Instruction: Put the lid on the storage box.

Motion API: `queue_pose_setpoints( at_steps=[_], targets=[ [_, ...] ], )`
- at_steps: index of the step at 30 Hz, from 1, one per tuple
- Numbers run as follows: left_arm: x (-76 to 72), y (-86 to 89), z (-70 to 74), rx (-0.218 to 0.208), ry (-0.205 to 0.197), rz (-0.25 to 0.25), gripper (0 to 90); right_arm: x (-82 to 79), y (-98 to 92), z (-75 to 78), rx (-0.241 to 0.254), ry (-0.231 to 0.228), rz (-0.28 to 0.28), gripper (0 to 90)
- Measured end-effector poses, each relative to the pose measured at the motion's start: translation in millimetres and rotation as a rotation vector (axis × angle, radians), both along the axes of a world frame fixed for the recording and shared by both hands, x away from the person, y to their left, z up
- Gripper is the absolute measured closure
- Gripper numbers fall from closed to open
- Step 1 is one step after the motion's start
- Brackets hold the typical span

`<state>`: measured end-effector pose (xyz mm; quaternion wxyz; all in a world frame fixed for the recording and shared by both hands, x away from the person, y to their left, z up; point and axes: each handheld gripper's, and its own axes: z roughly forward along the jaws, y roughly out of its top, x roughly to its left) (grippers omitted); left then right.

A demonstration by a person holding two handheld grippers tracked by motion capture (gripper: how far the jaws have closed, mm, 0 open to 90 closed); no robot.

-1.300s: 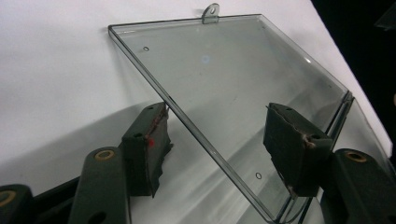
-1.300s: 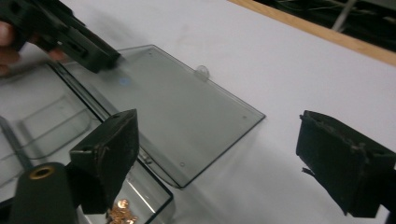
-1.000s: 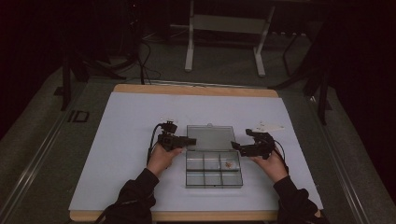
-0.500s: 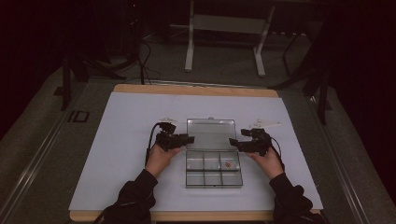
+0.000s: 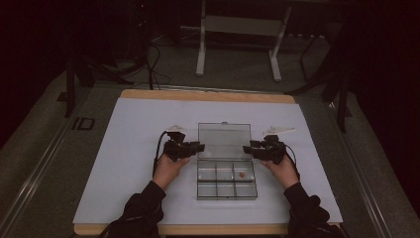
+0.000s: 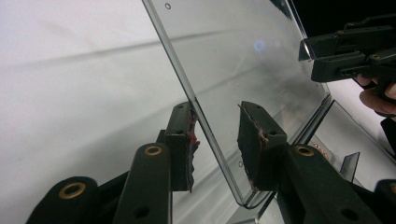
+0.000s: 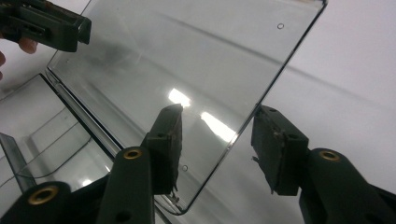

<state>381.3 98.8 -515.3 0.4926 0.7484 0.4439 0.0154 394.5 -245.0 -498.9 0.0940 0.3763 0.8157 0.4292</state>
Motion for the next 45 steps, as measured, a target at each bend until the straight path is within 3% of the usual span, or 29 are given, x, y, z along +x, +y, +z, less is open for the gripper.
queue_pose_setpoints(
  at_steps=[7,13,18,28,45],
  targets=[
    [-4.2,-1.3,6.5,-0.015,-0.040,-0.015,66.3,-5.5,-0.8,7.9,-0.005,-0.028,-0.005,62.8],
    [-11.4,-1.6,15.4,0.032,-0.110,-0.014,66.4,-10.0,-3.5,12.1,0.009,-0.039,0.005,65.1],
    [-16.8,-0.5,20.2,0.037,-0.146,-0.035,67.6,-15.0,-8.1,16.6,0.034,-0.045,0.016,69.3],
    [-25.8,4.9,23.8,0.028,-0.178,-0.057,78.3,-22.7,-11.9,22.0,0.038,-0.062,0.037,77.9],
    [-39.2,5.7,27.5,0.057,-0.224,-0.071,80.2,-35.0,-14.7,25.6,0.036,-0.079,0.060,79.2]
  ],
)
